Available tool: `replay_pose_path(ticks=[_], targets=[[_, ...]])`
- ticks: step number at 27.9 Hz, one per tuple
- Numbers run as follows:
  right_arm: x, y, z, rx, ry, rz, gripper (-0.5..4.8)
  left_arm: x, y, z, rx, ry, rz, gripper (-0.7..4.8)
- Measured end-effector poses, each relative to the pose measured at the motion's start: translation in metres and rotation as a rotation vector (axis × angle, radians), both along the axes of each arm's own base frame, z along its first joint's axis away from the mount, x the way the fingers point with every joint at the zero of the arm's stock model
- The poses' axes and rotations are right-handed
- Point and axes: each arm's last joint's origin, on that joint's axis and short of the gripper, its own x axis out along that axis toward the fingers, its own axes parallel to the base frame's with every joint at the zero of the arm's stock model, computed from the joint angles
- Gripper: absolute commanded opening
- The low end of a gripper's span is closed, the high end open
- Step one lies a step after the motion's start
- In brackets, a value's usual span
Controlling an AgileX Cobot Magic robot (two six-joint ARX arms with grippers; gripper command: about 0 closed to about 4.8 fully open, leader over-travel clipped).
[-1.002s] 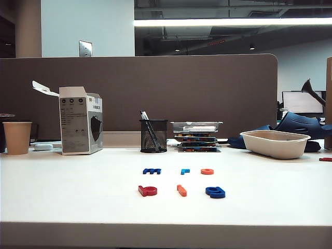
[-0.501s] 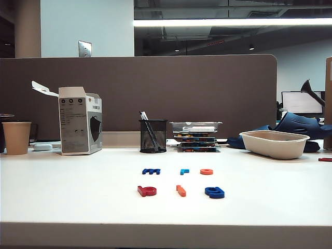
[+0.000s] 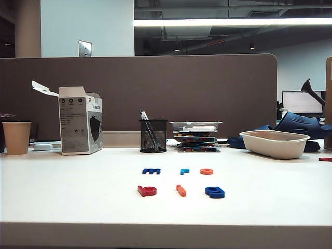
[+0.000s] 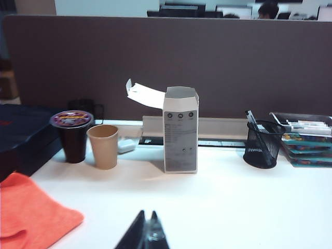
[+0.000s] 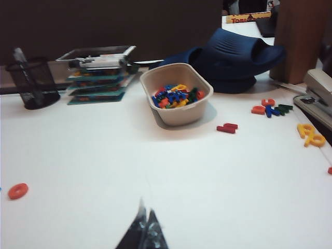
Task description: Select the appropriate letters from the row of letter magnets placed on the table to arrange into the word "big".
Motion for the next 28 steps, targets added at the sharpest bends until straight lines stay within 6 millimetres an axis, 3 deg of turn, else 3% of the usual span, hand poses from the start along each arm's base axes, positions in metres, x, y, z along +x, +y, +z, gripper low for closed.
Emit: replay_pose_path(ticks=[3,8,28], targets=[[0.003,-0.001,-0.010,-0.007,0.000,-0.013,-0.07,0.014,-0.002,-0.024,-0.001,-0.005,0.000,-0.06],[0.003,-0.002,-0.010,-0.093,-0.003,-0.033,-0.07,0.032,-0.005,-0.070,-0.019,-0.026,-0.054,-0.06],[0.003,-0.002,-0.011,-0.106,0.002,-0.051,-0.05,0.033,-0.006,-0.073,-0.020,-0.042,-0.073,-0.05]])
